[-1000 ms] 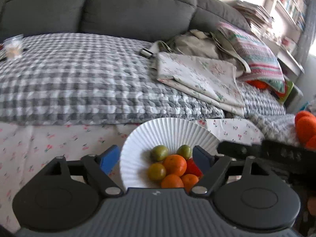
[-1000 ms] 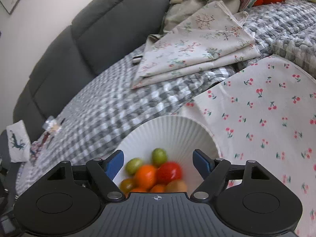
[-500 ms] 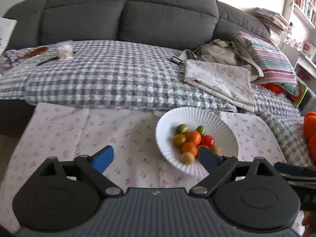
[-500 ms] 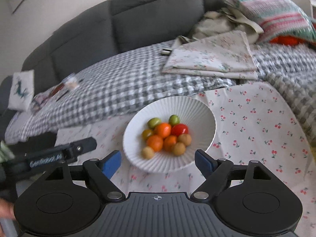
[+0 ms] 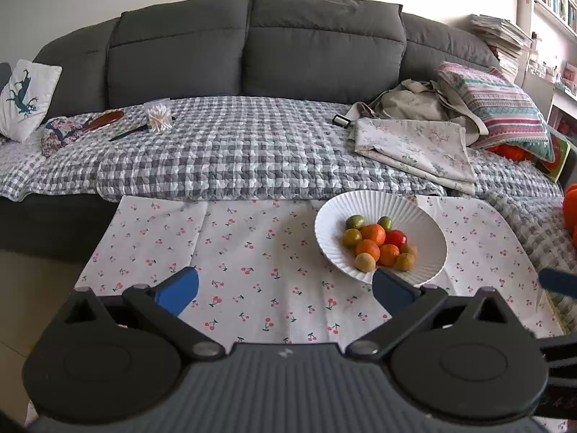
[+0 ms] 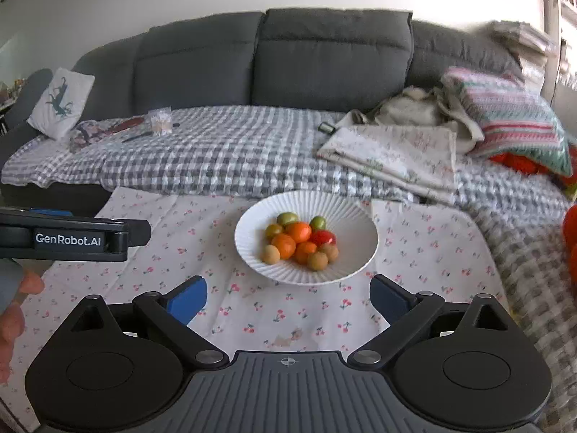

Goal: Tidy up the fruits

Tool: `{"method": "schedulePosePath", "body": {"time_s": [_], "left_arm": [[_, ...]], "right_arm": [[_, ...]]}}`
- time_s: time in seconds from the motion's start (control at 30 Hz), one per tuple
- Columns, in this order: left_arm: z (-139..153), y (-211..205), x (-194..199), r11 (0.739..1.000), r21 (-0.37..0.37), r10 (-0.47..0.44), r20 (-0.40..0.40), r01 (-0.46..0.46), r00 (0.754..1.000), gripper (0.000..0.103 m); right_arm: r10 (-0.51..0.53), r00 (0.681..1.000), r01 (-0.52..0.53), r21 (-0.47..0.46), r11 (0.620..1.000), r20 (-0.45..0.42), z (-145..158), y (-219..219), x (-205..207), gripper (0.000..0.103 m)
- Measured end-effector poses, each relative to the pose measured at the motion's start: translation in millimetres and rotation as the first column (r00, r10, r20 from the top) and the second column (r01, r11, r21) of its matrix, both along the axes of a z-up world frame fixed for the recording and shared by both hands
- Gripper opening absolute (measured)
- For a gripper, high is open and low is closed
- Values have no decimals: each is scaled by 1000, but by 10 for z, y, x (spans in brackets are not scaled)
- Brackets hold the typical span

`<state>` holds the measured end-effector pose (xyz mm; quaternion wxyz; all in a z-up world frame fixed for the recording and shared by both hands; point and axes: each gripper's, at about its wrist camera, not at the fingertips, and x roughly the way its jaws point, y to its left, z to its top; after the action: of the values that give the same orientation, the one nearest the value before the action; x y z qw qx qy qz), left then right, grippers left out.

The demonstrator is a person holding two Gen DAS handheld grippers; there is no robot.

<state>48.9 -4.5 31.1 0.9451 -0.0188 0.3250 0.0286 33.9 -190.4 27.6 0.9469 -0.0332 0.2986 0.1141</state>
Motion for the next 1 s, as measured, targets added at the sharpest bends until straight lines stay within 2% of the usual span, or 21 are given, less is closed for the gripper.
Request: {"method": "schedulePosePath", "body": {"time_s": [0.17, 0.27, 0.5, 1.0], "left_arm": [[-61, 14, 56, 1000, -13, 6, -22, -6, 1000, 102], [-93, -14, 72, 1000, -9, -3, -29, 3, 1000, 102], [-173, -51, 101, 1000, -21, -16, -63, 15, 998, 102], [-209, -57, 115, 1000, -5, -9, -79, 9, 997, 102]], "right_arm": [[-40, 999, 39, 41, 998, 21, 47, -5, -25, 103], [-61, 998, 61, 26, 998, 17, 30, -9, -17, 103], [-110, 993, 111, 30, 993, -32, -47, -82, 17, 103], [-128, 990, 130, 25, 991, -59, -71, -106, 26, 103]]}}
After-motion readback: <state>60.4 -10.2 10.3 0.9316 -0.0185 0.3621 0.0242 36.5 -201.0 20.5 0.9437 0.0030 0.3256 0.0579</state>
